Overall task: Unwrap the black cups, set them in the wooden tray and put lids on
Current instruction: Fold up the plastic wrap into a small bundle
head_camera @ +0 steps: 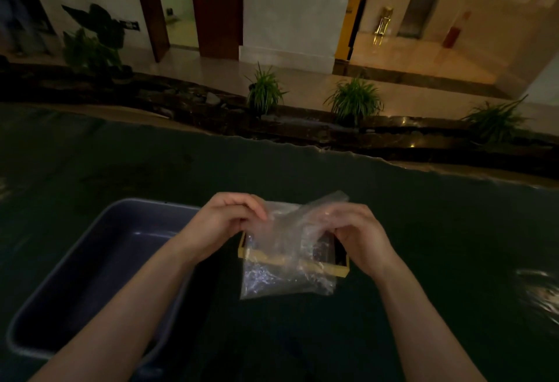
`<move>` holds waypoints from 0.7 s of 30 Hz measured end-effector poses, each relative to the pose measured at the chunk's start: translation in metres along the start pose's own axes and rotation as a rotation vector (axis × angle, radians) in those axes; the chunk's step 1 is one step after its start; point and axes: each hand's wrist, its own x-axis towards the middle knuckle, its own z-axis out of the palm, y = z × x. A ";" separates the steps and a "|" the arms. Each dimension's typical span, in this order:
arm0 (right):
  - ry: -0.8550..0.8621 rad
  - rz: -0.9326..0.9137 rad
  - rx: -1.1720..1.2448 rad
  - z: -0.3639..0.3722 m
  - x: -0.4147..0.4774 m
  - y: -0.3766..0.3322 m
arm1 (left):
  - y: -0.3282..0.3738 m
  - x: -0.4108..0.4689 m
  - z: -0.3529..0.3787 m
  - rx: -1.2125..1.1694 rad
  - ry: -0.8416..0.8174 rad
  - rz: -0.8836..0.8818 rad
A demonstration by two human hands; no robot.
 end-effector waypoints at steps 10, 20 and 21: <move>0.173 -0.198 -0.370 0.015 -0.008 -0.002 | -0.009 -0.009 0.039 0.159 0.131 -0.125; -0.013 0.143 -0.119 -0.007 -0.040 0.016 | -0.010 -0.005 0.069 0.229 0.291 0.021; 0.052 0.125 -0.119 -0.009 -0.044 0.016 | -0.010 -0.005 0.073 0.213 0.285 0.012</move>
